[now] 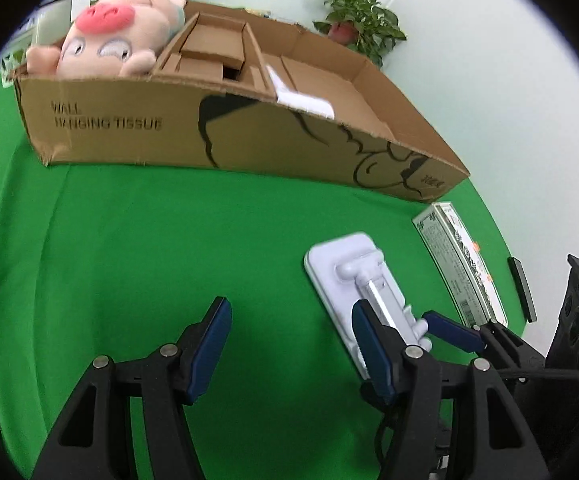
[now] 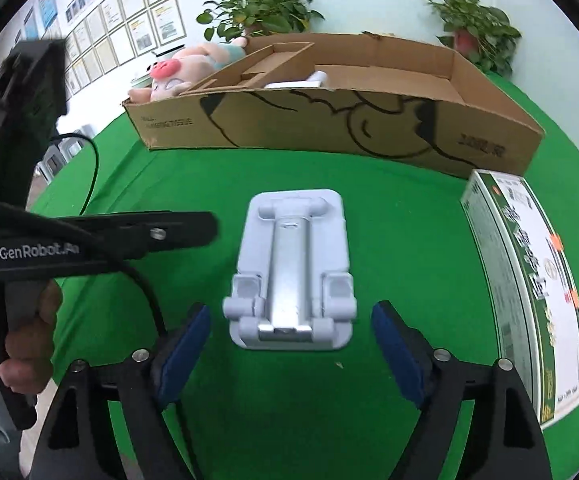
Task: Organize objects
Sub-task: 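Close the right gripper on the white phone stand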
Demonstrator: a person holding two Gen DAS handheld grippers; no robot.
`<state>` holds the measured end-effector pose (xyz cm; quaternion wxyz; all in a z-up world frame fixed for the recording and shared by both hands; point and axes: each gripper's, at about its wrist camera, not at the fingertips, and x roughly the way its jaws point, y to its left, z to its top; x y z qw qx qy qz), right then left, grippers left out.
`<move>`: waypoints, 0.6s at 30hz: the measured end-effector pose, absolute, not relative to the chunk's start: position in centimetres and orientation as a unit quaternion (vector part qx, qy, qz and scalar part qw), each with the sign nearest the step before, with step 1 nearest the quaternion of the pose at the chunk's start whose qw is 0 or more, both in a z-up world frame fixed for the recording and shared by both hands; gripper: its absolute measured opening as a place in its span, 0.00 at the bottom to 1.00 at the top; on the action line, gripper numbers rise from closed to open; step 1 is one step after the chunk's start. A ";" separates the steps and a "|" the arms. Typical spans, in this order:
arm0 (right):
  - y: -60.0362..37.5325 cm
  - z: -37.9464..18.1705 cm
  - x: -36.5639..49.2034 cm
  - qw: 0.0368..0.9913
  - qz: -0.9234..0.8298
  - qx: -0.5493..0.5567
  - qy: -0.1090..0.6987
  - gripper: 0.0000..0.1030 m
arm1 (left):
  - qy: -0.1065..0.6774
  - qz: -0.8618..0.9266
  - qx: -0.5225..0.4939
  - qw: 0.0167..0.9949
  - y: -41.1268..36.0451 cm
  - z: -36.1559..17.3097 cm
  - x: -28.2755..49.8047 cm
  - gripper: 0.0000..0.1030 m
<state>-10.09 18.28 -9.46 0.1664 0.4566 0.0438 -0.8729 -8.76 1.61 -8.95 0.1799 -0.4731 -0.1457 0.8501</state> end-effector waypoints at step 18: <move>18.3 -9.6 -6.3 0.151 -0.871 0.468 0.008 0.62 | -0.228 0.806 -0.494 0.230 1.9 -9.8 -5.9 0.59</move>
